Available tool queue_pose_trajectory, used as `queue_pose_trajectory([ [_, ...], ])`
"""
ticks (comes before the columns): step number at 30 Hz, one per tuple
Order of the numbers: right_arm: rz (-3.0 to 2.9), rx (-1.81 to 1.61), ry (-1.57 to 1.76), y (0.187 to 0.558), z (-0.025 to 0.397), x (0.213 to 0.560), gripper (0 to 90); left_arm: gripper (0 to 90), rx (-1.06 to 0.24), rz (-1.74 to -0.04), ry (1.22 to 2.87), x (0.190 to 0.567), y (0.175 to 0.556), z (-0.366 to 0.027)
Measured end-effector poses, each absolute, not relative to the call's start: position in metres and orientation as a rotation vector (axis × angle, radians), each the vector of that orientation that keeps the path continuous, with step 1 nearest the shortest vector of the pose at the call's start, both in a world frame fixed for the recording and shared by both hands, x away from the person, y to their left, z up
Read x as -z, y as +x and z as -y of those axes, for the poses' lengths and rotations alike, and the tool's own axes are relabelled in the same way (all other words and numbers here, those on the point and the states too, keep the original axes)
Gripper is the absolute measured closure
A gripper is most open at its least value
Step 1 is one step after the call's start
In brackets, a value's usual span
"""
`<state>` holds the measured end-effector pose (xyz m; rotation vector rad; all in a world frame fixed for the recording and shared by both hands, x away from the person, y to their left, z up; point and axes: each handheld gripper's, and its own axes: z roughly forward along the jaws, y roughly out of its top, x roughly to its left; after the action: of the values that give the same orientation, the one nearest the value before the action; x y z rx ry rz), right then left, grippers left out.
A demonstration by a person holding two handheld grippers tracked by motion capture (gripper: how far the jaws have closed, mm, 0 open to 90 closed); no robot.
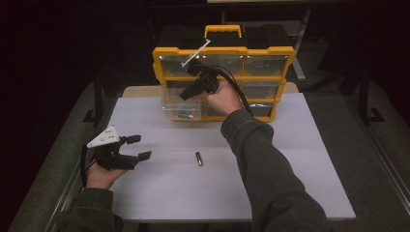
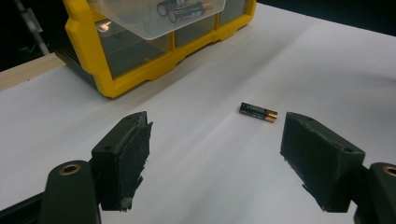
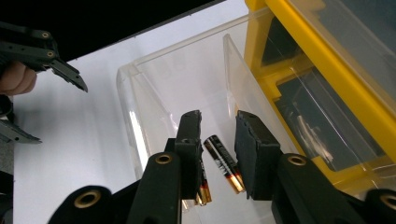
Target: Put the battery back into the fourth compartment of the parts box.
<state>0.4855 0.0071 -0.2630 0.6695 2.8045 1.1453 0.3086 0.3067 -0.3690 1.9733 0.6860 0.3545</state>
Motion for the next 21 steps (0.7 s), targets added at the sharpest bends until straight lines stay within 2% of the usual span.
queue_pose_trajectory([
  [21,-2.757,-1.224,0.689,0.467,0.029,0.246,67.0,23.2,-0.355,-0.684,1.967,0.37,0.309,-0.305],
])
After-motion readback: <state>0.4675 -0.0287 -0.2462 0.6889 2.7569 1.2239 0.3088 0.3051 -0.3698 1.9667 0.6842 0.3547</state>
